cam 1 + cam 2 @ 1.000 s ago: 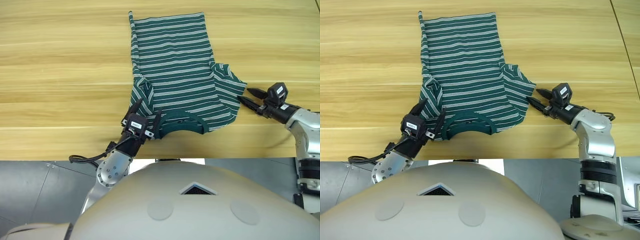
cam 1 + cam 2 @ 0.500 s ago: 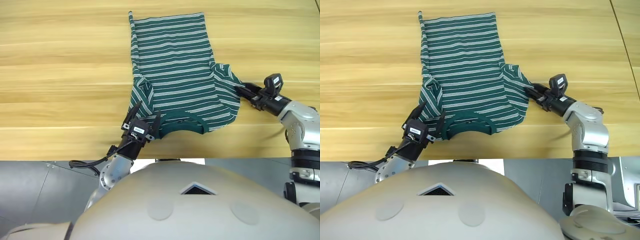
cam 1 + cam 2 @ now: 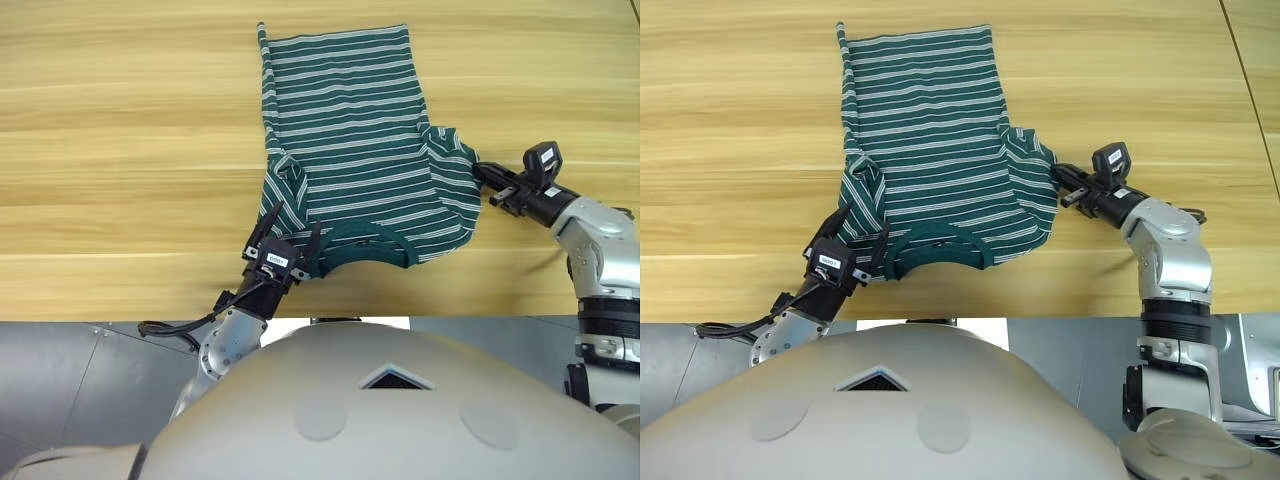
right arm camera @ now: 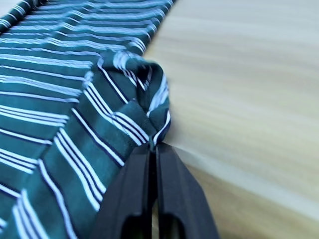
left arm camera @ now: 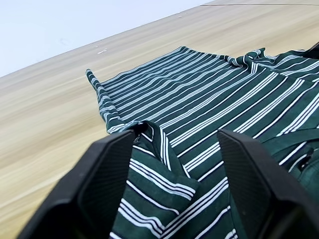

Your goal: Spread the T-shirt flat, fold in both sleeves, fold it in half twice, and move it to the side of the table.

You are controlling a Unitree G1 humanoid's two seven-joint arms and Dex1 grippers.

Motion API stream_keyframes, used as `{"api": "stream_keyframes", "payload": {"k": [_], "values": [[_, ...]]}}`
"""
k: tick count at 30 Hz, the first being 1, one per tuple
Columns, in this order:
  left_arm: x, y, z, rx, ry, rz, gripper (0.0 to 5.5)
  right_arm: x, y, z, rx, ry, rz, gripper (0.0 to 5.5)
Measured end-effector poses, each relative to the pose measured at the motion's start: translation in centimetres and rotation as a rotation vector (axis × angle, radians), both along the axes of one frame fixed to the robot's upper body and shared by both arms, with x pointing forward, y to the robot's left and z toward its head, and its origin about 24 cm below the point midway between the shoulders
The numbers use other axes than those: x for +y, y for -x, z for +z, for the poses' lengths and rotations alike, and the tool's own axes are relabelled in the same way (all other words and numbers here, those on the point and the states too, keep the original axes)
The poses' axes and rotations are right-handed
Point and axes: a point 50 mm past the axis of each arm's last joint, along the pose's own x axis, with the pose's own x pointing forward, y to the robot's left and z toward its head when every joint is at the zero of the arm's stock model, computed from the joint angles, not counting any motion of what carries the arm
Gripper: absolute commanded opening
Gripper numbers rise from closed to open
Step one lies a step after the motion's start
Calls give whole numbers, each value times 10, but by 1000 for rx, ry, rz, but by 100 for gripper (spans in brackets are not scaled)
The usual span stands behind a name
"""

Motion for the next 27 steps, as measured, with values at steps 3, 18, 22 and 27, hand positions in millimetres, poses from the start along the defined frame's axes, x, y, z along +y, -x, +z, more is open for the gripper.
{"api": "stream_keyframes", "payload": {"k": [3, 18, 22, 27], "values": [[0, 0, 0, -1, 2, 1, 297, 13, -3, 17, -70, 4, 75, 2], [-1, -1, -2, 5, 1, -5, 297, 81, 22, -5, -44, 100, 428, 25], [-1, -1, -2, 7, -11, -12, 297, 81, 20, -4, -86, 130, 453, 89], [-1, 7, -6, 23, -114, -119, 331, 72, 20, 17, -137, 144, 563, 176]]}}
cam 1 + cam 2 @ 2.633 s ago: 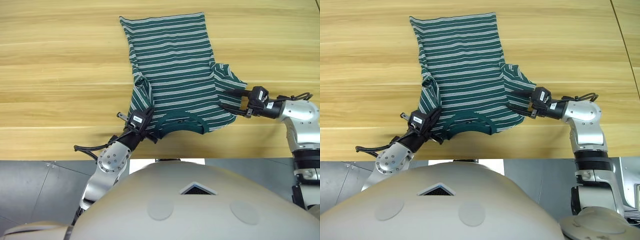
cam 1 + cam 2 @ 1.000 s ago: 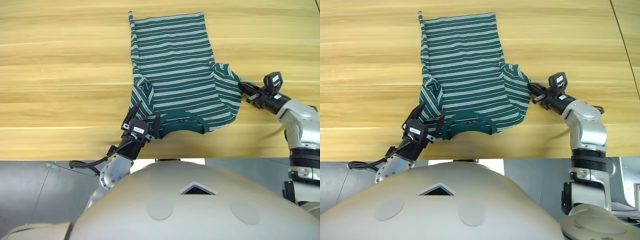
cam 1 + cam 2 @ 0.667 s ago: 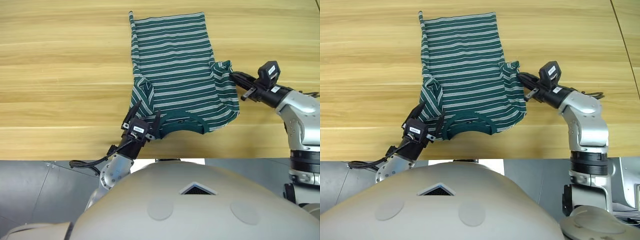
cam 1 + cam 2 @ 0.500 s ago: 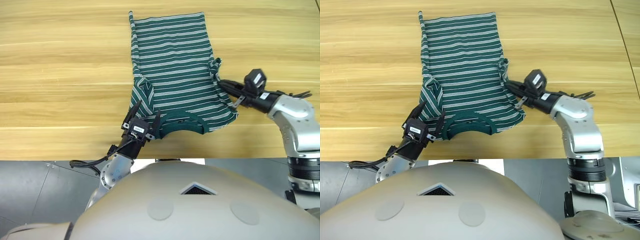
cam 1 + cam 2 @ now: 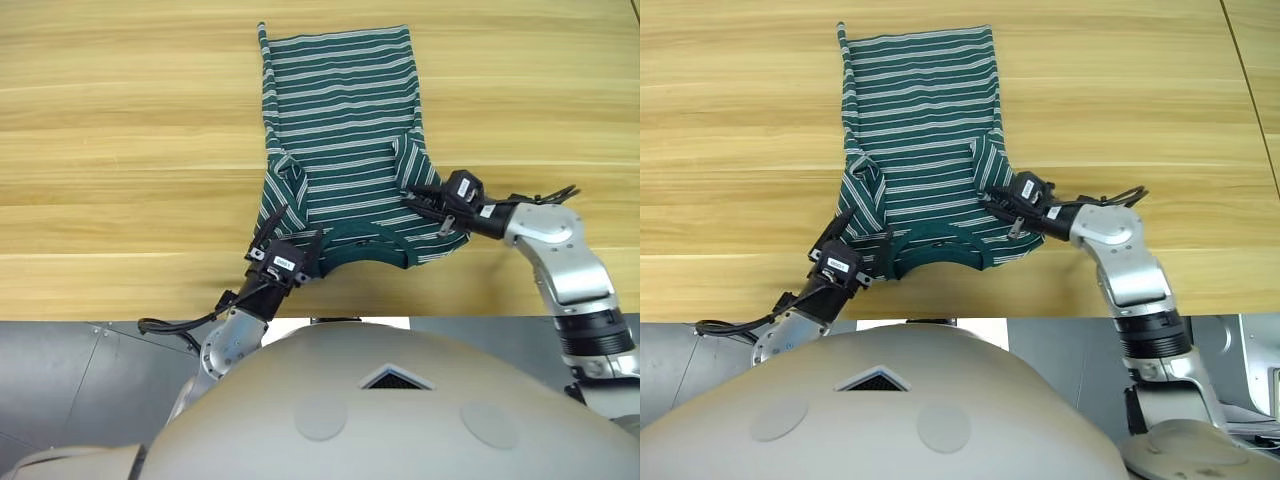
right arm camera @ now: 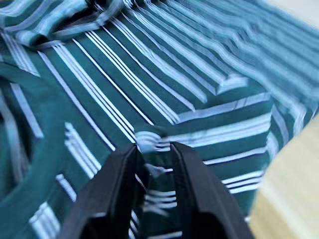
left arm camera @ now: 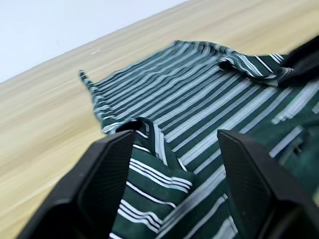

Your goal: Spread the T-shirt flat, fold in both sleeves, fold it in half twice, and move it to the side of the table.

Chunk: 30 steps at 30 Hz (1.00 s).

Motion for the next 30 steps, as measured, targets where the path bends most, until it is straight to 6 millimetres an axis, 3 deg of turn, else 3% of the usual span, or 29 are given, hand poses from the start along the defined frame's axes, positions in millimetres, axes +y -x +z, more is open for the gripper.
{"api": "stream_keyframes", "payload": {"k": [2, 6, 9, 14, 18, 23, 30], "values": [[5, 2, -2, 12, -58, -42, 363, -4, 2, 9, -16, 8, 82, 211], [42, 0, -3, 45, -251, -109, 439, -28, 5, 29, -73, 110, 292, 292], [60, 3, 5, 68, -308, -207, 484, -46, 8, 27, -53, 215, 366, 340], [69, 7, 8, 134, -353, -351, 540, -52, 15, 22, -39, 289, 461, 424], [74, 7, 3, 164, -427, -406, 540, -57, 17, 13, -51, 357, 483, 424], [74, 3, 4, 143, -468, -443, 540, -55, 6, 15, -139, 400, 497, 424], [72, -1, 2, 127, -494, -476, 540, -49, 4, 13, -166, 418, 534, 303]]}}
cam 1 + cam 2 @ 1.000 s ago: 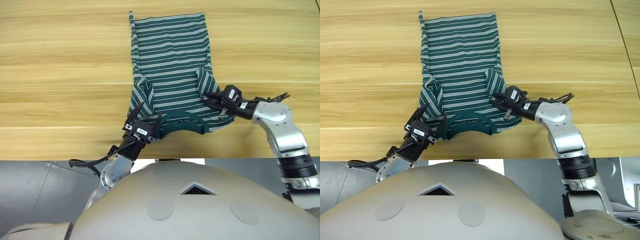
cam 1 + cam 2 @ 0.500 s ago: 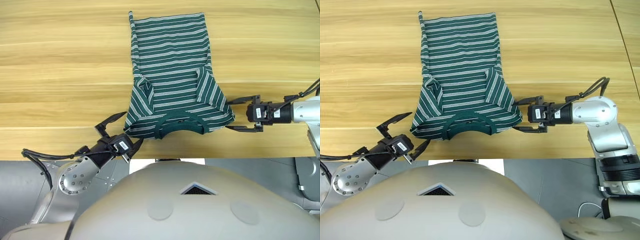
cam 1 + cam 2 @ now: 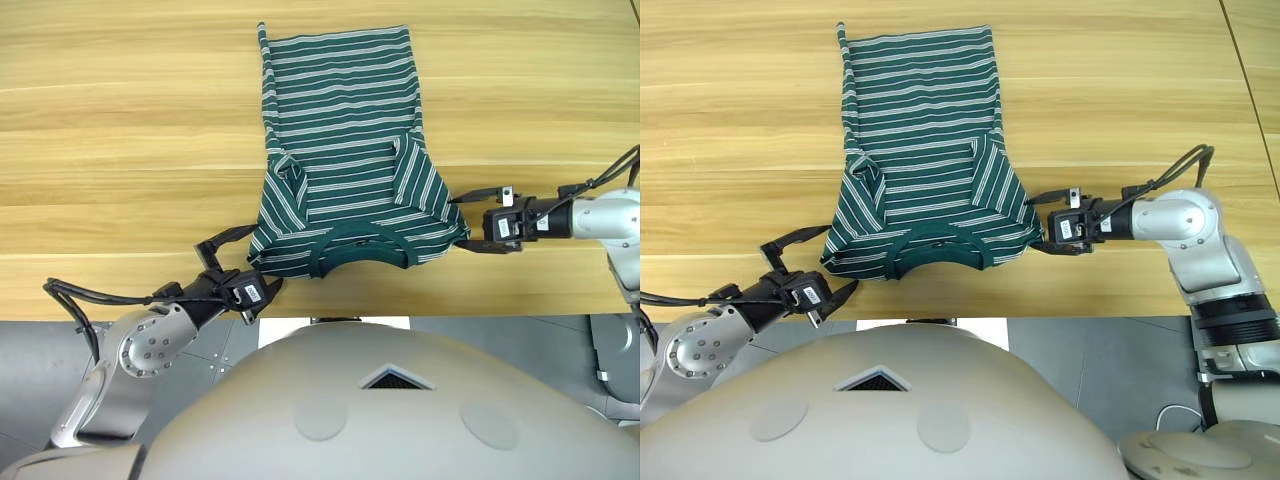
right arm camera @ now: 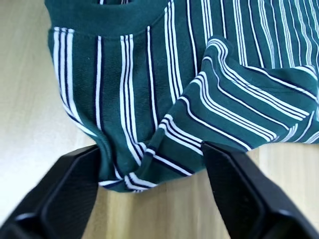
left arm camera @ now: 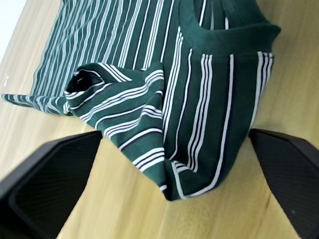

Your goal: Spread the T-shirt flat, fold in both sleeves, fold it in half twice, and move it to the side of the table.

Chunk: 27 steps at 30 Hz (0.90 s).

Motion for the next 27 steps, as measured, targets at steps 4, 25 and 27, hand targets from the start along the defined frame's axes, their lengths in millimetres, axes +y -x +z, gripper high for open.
{"api": "stream_keyframes", "payload": {"k": [4, 25, 27], "values": [[0, -1, 0, 3, -3, -8, 540, 3, 2, -1, 7, 0, 16, 235], [11, -7, -12, 227, 151, -6, 252, 10, 3, -5, 31, 12, 26, 0], [11, -11, -14, 235, 167, -10, 221, 11, 3, -5, 26, 18, 33, 0]]}}
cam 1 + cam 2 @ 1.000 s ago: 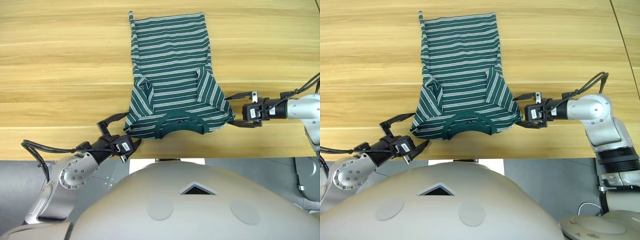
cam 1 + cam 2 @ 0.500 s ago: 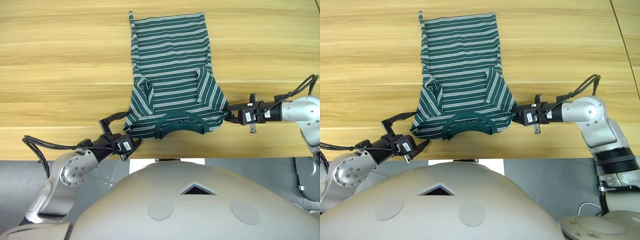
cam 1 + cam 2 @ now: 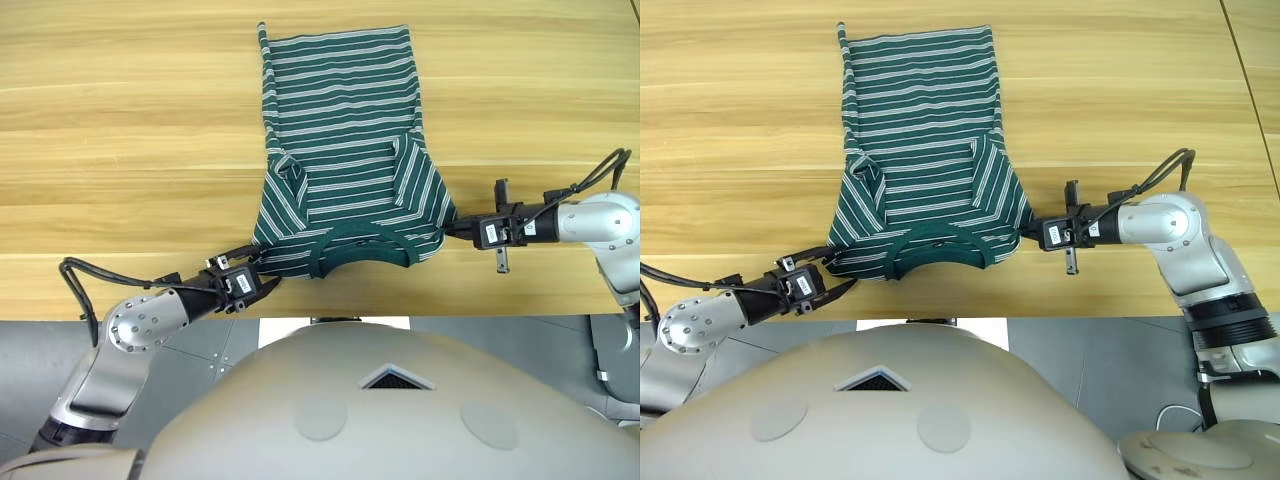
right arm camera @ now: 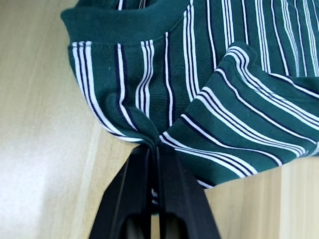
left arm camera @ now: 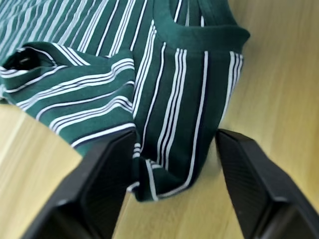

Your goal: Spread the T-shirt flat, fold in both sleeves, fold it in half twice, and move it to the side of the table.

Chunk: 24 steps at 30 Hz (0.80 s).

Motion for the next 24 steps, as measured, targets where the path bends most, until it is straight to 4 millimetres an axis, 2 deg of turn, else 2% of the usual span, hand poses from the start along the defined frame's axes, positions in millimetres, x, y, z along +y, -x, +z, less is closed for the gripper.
{"api": "stream_keyframes", "payload": {"k": [7, 13, 19, 24], "values": [[7, -16, -5, -8, 13, 27, 99, 3, 0, 0, 0, 3, 9, 0], [10, -18, -8, -21, 6, 40, 1, 4, 1, 1, 2, 3, 12, 0], [12, -18, -7, -10, 29, 56, 1, 6, 3, 0, 73, -30, 24, 0], [13, 4, 2, 81, 50, 29, 1, 3, 6, 10, 122, -48, 55, 0]]}}
